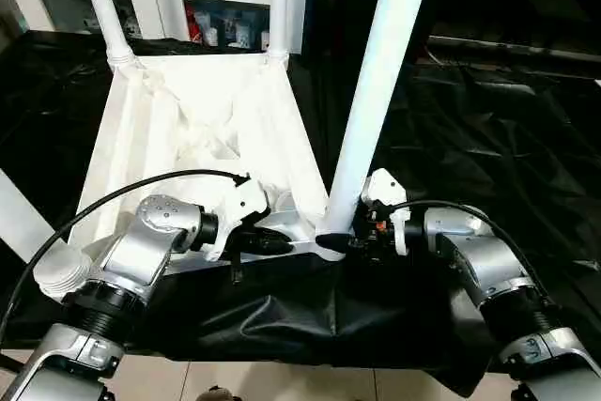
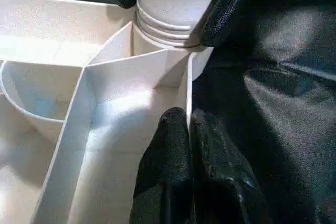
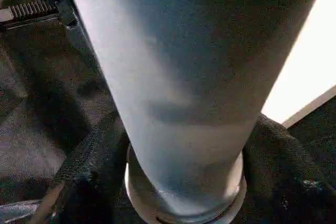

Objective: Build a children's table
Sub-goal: Rotate leg to tighten

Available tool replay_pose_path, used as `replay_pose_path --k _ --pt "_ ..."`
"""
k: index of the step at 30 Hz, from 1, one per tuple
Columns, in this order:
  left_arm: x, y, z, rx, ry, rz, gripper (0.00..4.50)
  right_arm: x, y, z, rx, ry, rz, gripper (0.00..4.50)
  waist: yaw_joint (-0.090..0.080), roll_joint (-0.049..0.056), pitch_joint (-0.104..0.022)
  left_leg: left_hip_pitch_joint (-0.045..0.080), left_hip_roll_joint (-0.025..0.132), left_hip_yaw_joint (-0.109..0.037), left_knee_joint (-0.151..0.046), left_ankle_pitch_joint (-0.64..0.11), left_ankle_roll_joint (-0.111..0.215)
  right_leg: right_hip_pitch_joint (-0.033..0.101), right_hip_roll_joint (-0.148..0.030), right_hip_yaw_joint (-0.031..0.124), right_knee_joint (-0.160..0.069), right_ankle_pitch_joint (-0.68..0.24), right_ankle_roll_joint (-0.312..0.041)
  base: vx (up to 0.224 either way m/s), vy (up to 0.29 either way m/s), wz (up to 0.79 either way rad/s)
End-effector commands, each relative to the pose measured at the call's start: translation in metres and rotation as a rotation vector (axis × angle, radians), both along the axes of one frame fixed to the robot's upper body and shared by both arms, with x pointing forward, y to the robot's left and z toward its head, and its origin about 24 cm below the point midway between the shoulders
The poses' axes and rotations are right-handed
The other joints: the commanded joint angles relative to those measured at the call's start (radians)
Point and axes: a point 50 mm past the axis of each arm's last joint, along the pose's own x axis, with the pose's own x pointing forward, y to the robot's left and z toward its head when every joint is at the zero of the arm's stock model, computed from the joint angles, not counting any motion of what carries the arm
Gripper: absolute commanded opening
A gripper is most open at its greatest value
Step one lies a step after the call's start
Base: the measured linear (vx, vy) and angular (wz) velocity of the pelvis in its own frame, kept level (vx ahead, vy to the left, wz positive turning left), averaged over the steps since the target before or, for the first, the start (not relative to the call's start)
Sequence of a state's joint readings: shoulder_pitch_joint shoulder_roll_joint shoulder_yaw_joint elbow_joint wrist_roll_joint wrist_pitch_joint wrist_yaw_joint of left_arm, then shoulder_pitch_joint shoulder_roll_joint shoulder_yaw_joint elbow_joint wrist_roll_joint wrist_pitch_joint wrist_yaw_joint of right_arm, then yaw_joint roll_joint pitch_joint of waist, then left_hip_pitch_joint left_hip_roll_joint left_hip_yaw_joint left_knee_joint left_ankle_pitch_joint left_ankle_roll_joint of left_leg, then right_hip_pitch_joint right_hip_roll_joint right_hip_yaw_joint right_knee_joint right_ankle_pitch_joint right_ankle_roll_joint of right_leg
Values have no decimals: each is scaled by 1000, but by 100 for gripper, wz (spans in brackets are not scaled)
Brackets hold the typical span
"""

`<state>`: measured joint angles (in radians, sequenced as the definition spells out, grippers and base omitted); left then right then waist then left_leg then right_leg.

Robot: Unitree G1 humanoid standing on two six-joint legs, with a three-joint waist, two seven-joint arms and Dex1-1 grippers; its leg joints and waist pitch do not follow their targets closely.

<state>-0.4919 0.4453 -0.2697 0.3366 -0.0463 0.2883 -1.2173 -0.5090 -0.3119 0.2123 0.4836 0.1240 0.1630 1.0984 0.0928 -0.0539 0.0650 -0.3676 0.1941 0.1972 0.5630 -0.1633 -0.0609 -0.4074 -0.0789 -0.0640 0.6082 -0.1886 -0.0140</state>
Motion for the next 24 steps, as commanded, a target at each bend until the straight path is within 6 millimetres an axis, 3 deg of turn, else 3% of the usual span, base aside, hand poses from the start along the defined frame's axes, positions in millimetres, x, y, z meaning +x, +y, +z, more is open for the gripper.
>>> replay_pose_path --k 1,3,5,7,11,12,16,20,21,24 --pt "-5 -8 -7 -9 32 -25 0 0 2 -1 15 14 3 272 -1 2 -57 15 41 -16 -57 -195 36 48 -66 50 -66 -160 -215 0 0 0" --pt "-1 -10 -10 -8 21 33 0 5 2 -6 25 27 -101 272 -2 2 -56 15 42 -16 -58 -199 35 48 -67 51 -68 -169 -215 0 0 0" --pt "6 -16 -13 6 -9 110 0 10 4 -12 35 32 -226 272 -7 4 -50 16 41 -18 -62 -248 14 44 -68 51 -77 -246 -202 0 0 0" --pt "10 -21 -15 9 -28 155 0 12 7 -15 48 47 -302 272 -10 4 -45 21 40 -24 -66 -311 -11 39 -71 50 -92 -386 -160 0 0 0" --pt "21 -42 -16 -12 -60 257 0 15 19 -26 84 115 -495 272 -13 3 -39 33 37 -29 -69 -381 -28 27 -72 49 -111 -534 -104 0 0 0" --pt "24 -53 -15 -27 -72 282 0 15 26 -29 104 137 -556 272 -11 4 -44 33 38 -31 -68 -374 -29 30 -76 50 -113 -546 -92 0 0 0" --pt "26 -73 -13 -54 -91 292 0 13 40 -29 137 130 -603 272 -8 6 -48 28 39 -30 -71 -348 -20 28 -72 51 -109 -473 -91 0 0 0" --pt "26 -72 -13 -43 -104 270 0 12 44 -24 175 100 -579 272 -6 7 -52 21 38 -25 -70 -305 -5 36 -69 52 -97 -356 -120 0 0 0" --pt "26 -70 -14 -38 -107 264 0 12 44 -22 194 104 -574 328 -4 9 -52 20 37 -24 -70 -298 -1 37 -69 53 -96 -342 -126 0 0 0" --pt "24 -64 -15 -32 -110 245 0 12 40 -16 230 102 -562 348 -4 7 -50 21 37 -24 -71 -314 4 37 -70 52 -100 -374 -122 0 0 0"
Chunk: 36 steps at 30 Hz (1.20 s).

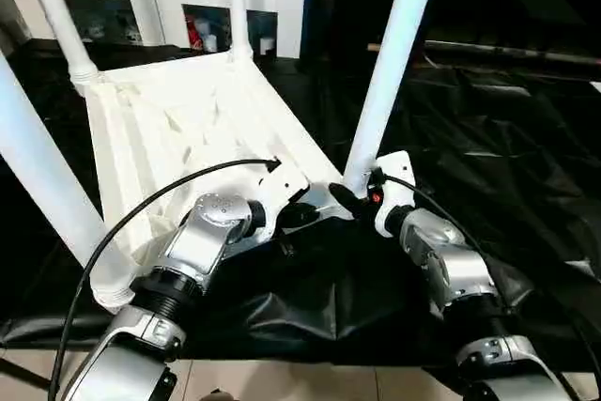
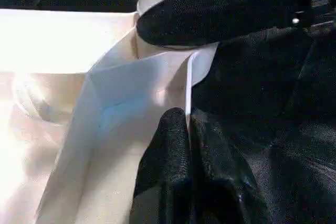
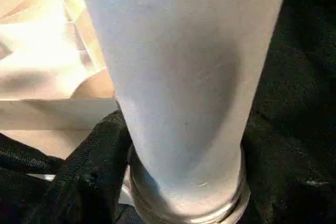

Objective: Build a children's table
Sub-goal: Rotate leg to tighten

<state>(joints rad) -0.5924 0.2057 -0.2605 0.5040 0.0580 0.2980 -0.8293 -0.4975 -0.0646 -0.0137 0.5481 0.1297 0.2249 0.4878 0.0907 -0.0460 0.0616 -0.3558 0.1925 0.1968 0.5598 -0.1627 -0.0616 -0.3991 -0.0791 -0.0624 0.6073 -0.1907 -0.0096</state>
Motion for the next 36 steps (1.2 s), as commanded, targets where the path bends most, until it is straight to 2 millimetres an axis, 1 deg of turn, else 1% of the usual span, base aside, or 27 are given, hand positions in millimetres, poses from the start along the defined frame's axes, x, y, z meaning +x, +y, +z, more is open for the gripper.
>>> replay_pose_path --k 1,2,4,5,6,7,8,9,10,11,12,13,15,16,17,18,20,23,24,25,26,28,29,31,33,35,36 --pt "-5 -8 -6 -17 5 -39 0 -10 25 1 80 17 147 359 -2 -1 -47 9 39 -25 -69 -315 5 29 -71 50 -100 -382 -124 0 0 0" --pt "-6 -5 -7 -12 8 -42 0 -10 22 4 69 4 167 379 0 0 -47 9 40 -25 -69 -311 5 29 -71 51 -101 -387 -119 0 0 0" --pt "-6 -2 -7 -11 3 -45 0 -13 17 7 54 -7 237 379 0 -1 -48 8 41 -25 -70 -307 7 32 -69 50 -99 -376 -119 0 0 0" --pt "-6 0 -7 -7 2 -45 0 -15 11 10 34 -30 280 379 2 -1 -47 9 43 -23 -68 -302 11 29 -69 52 -99 -362 -121 0 0 0" --pt "-6 2 -7 -4 -1 -45 0 -16 4 13 21 -42 317 379 4 -1 -48 7 43 -24 -68 -293 12 33 -70 50 -97 -350 -123 0 0 0" --pt "-5 4 -7 -3 -2 -45 0 -18 -6 16 4 -55 351 379 7 -3 -49 7 43 -21 -65 -283 19 33 -69 51 -94 -330 -126 0 0 0" --pt "-5 6 -7 -3 -4 -45 0 -20 -16 19 -15 -63 376 379 8 -5 -49 3 42 -21 -65 -272 26 36 -69 51 -93 -318 -127 0 0 0" --pt "-5 6 -7 -3 -4 -46 0 -20 -17 19 -18 -63 380 379 9 -6 -48 3 42 -22 -65 -267 28 38 -69 50 -93 -317 -126 0 0 0" --pt "-5 7 -6 -3 -9 -51 0 -22 -25 21 -34 -66 398 379 7 -4 -49 3 42 -21 -64 -263 31 37 -70 51 -92 -311 -129 0 0 0" --pt "-4 8 -6 -5 -14 -55 0 -26 -42 25 -70 -63 429 379 8 -4 -49 4 41 -21 -62 -266 35 37 -69 49 -94 -320 -130 0 0 0" --pt "-4 8 -6 -5 -14 -55 0 -26 -42 25 -70 -63 429 379 11 -7 -48 3 41 -20 -61 -263 40 38 -69 50 -95 -324 -129 0 0 0" --pt "-4 9 -4 -12 -23 -69 0 -31 -57 28 -108 -50 466 379 10 -6 -48 3 40 -20 -60 -264 43 38 -70 48 -97 -340 -129 0 0 0" --pt "-4 9 -3 -17 -25 -72 0 -33 -62 28 -122 -44 480 379 11 -9 -48 1 41 -21 -60 -263 49 39 -69 48 -98 -352 -122 0 0 0" --pt "-5 10 -2 -26 -31 -91 0 -35 -67 30 -134 -40 496 379 10 -9 -48 0 40 -21 -59 -259 49 39 -69 48 -98 -355 -124 0 0 0" --pt "-6 11 -1 -36 -25 -107 0 -38 -72 31 -148 -30 514 379 11 -6 -48 2 40 -20 -58 -264 49 37 -69 47 -101 -364 -125 0 0 0" --pt "-6 11 0 -42 -21 -118 0 -40 -75 32 -155 -22 529 379 13 -9 -49 1 40 -21 -57 -254 53 39 -69 47 -99 -357 -125 0 0 0" --pt "-11 15 2 -41 -17 -181 0 -43 -83 33 -184 -13 549 379 13 -8 -49 0 40 -20 -56 -243 61 37 -69 46 -97 -345 -136 0 0 0" --pt "-13 18 2 -33 -9 -204 0 -41 -87 34 -195 -21 528 379 13 -7 -50 1 42 -20 -56 -239 59 36 -69 46 -95 -334 -145 0 0 0" --pt "-15 21 1 -30 10 -226 0 -37 -87 36 -184 -35 497 379 11 -4 -49 2 42 -19 -57 -237 55 34 -68 46 -92 -318 -155 0 0 0" --pt "-17 23 1 -29 19 -247 0 -35 -86 37 -177 -43 481 379 10 -5 -50 2 41 -19 -56 -236 54 34 -67 46 -91 -311 -159 0 0 0" --pt "-18 23 1 -28 23 -253 0 -34 -85 37 -174 -46 479 379 11 -2 -52 3 43 -19 -56 -230 53 34 -68 46 -88 -287 -170 0 0 0" --pt "-21 25 1 -31 37 -276 0 -33 -81 38 -165 -52 485 379 9 -2 -53 1 43 -19 -55 -221 53 36 -67 46 -83 -251 -184 0 0 0" --pt "-25 26 2 -39 53 -310 0 -34 -76 36 -165 -48 513 379 10 -1 -53 3 44 -18 -54 -214 54 35 -66 46 -80 -229 -191 0 0 0" --pt "-28 26 2 -45 68 -338 0 -36 -69 33 -172 -42 551 379 11 0 -53 1 45 -18 -54 -199 57 37 -67 46 -75 -200 -200 0 0 0" --pt "-30 27 2 -48 70 -350 0 -37 -62 29 -190 -40 592 379 14 -1 -54 2 44 -15 -52 -189 61 37 -66 46 -72 -170 -209 0 0 0" --pt "-30 27 2 -48 70 -350 0 -37 -62 29 -190 -40 592 379 15 0 -53 2 44 -15 -52 -190 62 37 -66 46 -73 -172 -208 0 0 0" --pt "-30 29 2 -47 74 -351 0 -35 -54 25 -211 -43 613 379 16 -1 -52 2 44 -16 -53 -198 55 37 -69 46 -74 -192 -205 0 0 0"
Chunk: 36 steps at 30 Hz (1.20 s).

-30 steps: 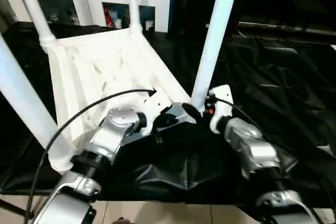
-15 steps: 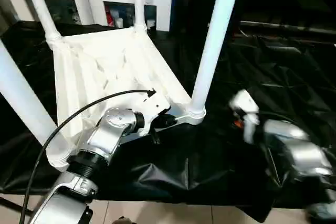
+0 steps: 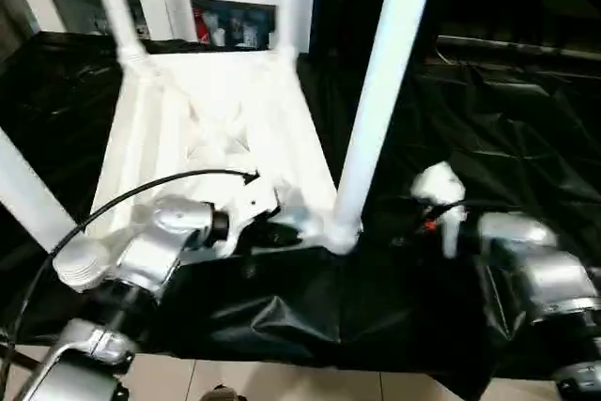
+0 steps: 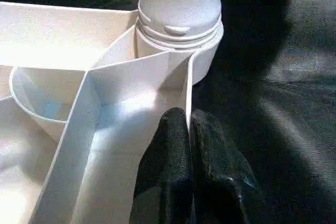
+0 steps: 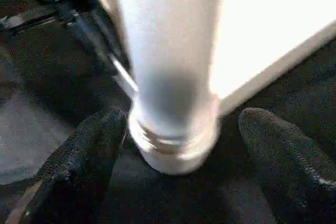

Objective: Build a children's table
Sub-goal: Rotate leg to tighten

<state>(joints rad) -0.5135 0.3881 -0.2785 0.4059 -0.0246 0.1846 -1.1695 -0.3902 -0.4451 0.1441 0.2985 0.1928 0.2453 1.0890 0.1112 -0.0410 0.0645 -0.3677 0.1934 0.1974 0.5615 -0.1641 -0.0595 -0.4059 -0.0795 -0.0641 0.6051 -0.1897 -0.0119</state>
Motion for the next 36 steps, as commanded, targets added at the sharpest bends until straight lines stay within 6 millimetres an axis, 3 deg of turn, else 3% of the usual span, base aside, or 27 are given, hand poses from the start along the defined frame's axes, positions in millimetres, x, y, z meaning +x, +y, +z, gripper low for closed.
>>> replay_pose_path --k 1,4,8,15,23,31,34,36 --pt "-7 -10 -3 -39 34 -59 0 3 6 -3 -37 -23 20 379 -6 -8 -54 13 43 -16 -56 -202 50 44 -67 48 -74 -206 -200 0 0 0" --pt "-7 -9 -3 -33 27 -51 0 8 17 -7 -55 -46 34 379 -8 -8 -54 15 43 -17 -58 -217 34 42 -69 49 -76 -241 -190 0 0 0" --pt "-5 -8 -3 -31 20 -38 0 14 28 -9 -65 -87 18 379 -8 -5 -55 16 43 -17 -57 -201 34 42 -67 50 -72 -202 -195 0 0 0" --pt "-4 -9 -2 -32 16 -30 0 15 32 -10 -48 -76 36 379 -7 -6 -54 15 42 -17 -57 -207 39 45 -68 50 -72 -210 -191 0 0 0" --pt "-4 -8 -3 -28 19 -31 0 16 31 -13 -44 -69 35 303 -8 -5 -55 15 42 -16 -56 -201 43 46 -66 50 -69 -186 -200 0 0 0" --pt "-5 -6 -4 -22 26 -29 0 16 35 -17 -25 -50 27 276 -10 -5 -54 15 42 -16 -56 -209 42 45 -67 50 -71 -202 -201 0 0 0" --pt "-2 -6 -6 -10 32 19 0 19 36 -22 15 -25 -65 274 -14 -6 -51 14 42 -18 -59 -226 33 44 -68 50 -74 -238 -193 0 0 0" --pt "6 -12 -10 0 13 123 0 23 42 -31 43 -12 -217 273 -22 -5 -47 16 42 -20 -63 -264 17 39 -69 50 -80 -297 -182 0 0 0"
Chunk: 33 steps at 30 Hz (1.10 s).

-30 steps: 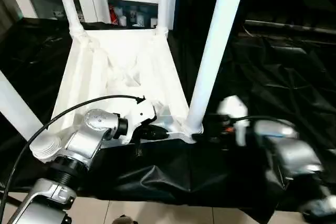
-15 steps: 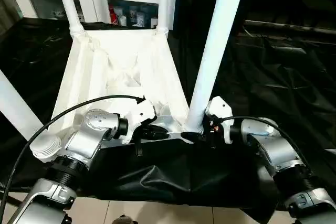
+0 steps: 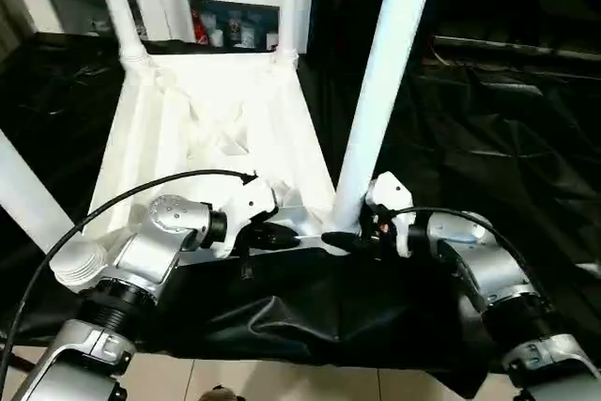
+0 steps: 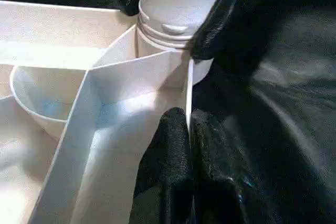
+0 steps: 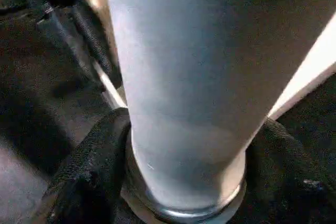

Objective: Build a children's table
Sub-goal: Rotate leg to tighten

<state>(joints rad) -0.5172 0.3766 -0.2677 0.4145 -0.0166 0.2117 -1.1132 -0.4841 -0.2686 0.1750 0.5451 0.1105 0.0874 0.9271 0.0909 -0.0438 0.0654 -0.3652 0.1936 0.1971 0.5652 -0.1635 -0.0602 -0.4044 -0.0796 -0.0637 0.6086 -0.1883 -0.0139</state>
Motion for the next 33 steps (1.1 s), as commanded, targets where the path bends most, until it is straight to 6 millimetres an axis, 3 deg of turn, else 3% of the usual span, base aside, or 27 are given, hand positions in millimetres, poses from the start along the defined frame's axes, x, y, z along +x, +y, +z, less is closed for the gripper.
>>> replay_pose_path --k 1,4,5,8,14,15,19,22,25,26,33 --pt "2 -12 -9 -5 16 55 0 4 2 -8 18 30 -131 273 -5 -1 -47 14 42 -21 -67 -277 12 36 -69 50 -85 -319 -175 0 0 0" --pt "11 -25 -12 7 -12 158 0 8 12 -17 55 55 -322 272 -11 -4 -46 15 40 -24 -70 -306 -7 33 -72 51 -94 -399 -145 0 0 0" --pt "15 -37 -13 -6 -16 218 0 10 21 -21 74 81 -440 272 -10 -1 -43 21 40 -25 -71 -323 -11 29 -72 50 -101 -430 -134 0 0 0" --pt "17 -53 -13 -25 -13 253 0 11 33 -24 98 109 -523 272 -12 -2 -44 23 39 -28 -72 -340 -22 26 -73 51 -106 -476 -111 0 0 0" --pt "16 -64 -12 -27 -27 220 0 8 52 -17 137 80 -425 272 -7 -1 -51 14 37 -22 -71 -274 7 37 -67 52 -93 -309 -131 0 0 0" --pt "16 -62 -12 -24 -33 218 0 7 52 -15 151 72 -415 328 -6 -1 -50 14 37 -21 -71 -272 11 36 -67 51 -93 -304 -135 0 0 0" --pt "16 -49 -12 -10 -49 201 0 10 41 -5 169 43 -378 362 -6 -2 -51 15 38 -22 -72 -284 18 38 -69 51 -97 -339 -129 0 0 0" --pt "13 -35 -12 2 -50 173 0 10 23 4 138 26 -252 387 -2 -4 -51 14 39 -24 -72 -274 22 42 -67 50 -94 -324 -131 0 0 0" --pt "9 -26 -9 -15 -48 113 0 3 -2 14 90 5 -120 387 1 -7 -55 10 41 -20 -66 -236 44 46 -69 51 -87 -265 -144 0 0 0" --pt "3 -22 -6 -37 -29 46 0 -3 -19 18 58 2 -59 387 3 -7 -55 10 42 -19 -65 -230 47 45 -69 51 -87 -256 -146 0 0 0" --pt "-11 -12 -3 -38 34 -110 0 -11 -32 19 13 29 37 387 1 -4 -60 10 42 -16 -60 -198 57 44 -67 49 -77 -204 -196 0 0 0"
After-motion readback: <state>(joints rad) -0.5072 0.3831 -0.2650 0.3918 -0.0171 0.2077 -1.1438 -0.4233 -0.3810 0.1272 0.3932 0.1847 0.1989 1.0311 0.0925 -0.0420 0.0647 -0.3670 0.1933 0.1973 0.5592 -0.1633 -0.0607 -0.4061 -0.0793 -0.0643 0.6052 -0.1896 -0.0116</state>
